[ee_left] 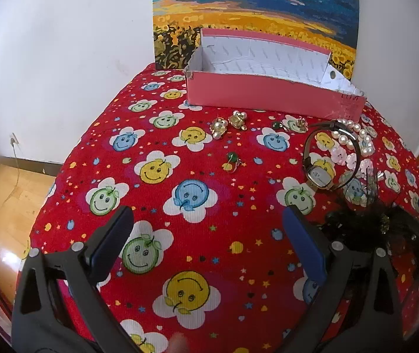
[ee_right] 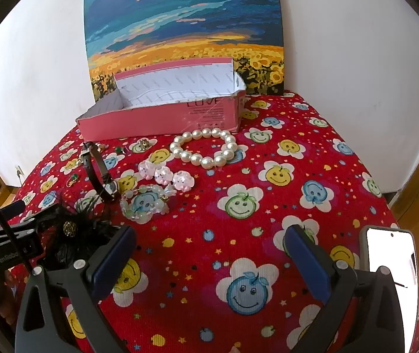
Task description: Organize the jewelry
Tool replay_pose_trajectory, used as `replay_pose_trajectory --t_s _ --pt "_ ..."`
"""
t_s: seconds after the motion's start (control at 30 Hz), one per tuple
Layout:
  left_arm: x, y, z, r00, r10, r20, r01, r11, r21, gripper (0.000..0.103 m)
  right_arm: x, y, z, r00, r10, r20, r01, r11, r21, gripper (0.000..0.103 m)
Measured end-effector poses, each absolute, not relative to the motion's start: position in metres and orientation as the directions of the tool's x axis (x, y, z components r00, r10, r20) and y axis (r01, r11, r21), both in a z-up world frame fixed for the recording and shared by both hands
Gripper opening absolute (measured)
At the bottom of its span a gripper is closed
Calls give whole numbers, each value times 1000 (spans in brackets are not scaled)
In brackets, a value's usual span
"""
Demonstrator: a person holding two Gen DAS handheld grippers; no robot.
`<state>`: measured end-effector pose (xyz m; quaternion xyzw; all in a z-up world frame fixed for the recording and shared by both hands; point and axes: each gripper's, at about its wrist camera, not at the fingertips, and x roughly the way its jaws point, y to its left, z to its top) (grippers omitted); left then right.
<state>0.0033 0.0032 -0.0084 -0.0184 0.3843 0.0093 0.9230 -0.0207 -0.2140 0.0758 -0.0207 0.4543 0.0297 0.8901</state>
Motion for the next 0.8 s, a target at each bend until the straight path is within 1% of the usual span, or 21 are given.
replay_pose_trajectory --t_s 0.13,0.53,0.63,0.8 --pt "3 6 -10 699 14 -715 -54 998 -34 95 -22 -214 77 596 36 -802 -71 997 -8 103" --pt "7 10 -8 690 -58 -722 -5 996 -84 94 -24 -216 78 599 42 -799 -69 998 0 103" --pt "8 14 -6 684 -76 -726 5 995 -99 94 -23 -216 78 594 58 -803 -77 997 15 103" --pt "14 20 1 668 -81 -739 22 996 -89 94 -20 -222 76 577 87 -812 -67 996 60 103"
